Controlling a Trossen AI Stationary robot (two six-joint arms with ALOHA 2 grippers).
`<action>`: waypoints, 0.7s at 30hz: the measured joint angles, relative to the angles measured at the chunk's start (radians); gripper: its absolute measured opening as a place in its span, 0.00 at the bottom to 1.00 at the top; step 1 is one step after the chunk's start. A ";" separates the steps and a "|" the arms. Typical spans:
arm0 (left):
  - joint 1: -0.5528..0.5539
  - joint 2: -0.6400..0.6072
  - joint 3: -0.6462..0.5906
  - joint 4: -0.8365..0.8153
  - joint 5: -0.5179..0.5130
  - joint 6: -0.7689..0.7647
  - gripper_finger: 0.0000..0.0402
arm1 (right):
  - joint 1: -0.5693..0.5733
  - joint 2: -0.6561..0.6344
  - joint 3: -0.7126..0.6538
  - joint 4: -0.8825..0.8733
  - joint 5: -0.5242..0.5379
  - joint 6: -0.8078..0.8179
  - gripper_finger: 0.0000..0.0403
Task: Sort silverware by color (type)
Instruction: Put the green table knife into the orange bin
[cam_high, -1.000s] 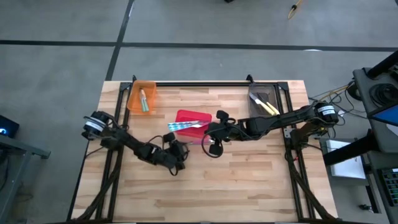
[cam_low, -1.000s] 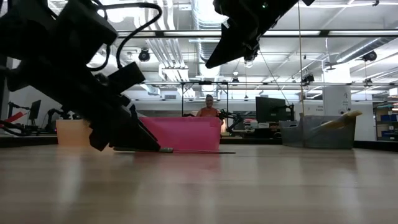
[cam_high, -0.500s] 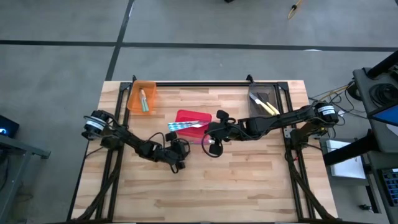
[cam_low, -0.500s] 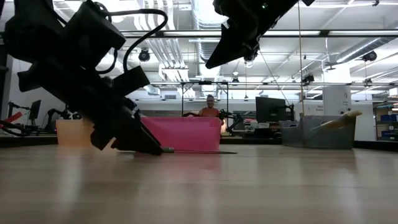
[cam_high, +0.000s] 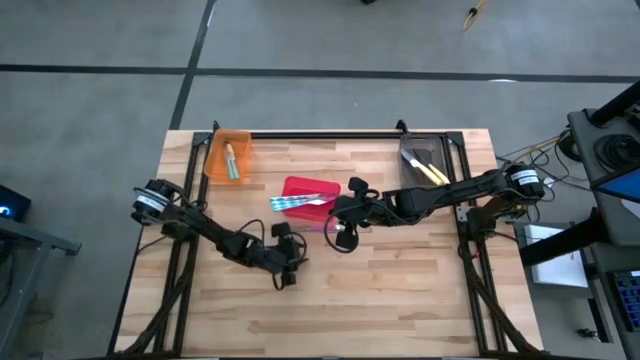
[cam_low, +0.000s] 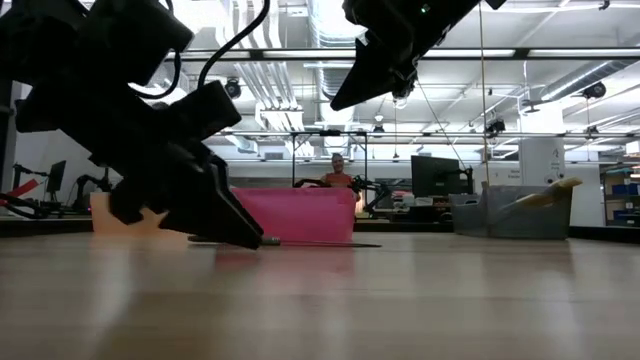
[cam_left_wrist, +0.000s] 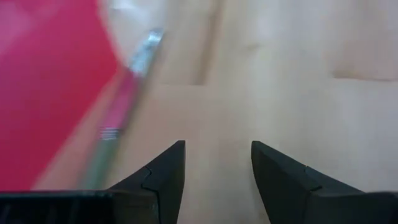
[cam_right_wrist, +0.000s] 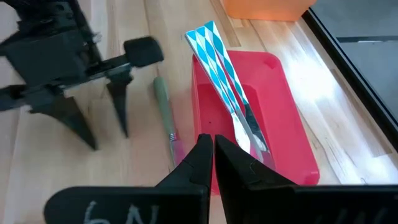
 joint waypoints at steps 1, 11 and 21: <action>0.000 0.000 0.000 -0.004 -0.036 0.000 0.41 | 0.000 0.000 0.000 0.000 0.000 0.000 0.02; 0.028 0.000 -0.001 -0.007 -0.213 0.040 0.41 | 0.000 0.000 0.000 0.005 0.001 -0.002 0.02; 0.082 0.039 -0.001 -0.010 -0.158 -0.083 0.41 | 0.000 0.000 0.000 0.006 0.018 -0.003 0.02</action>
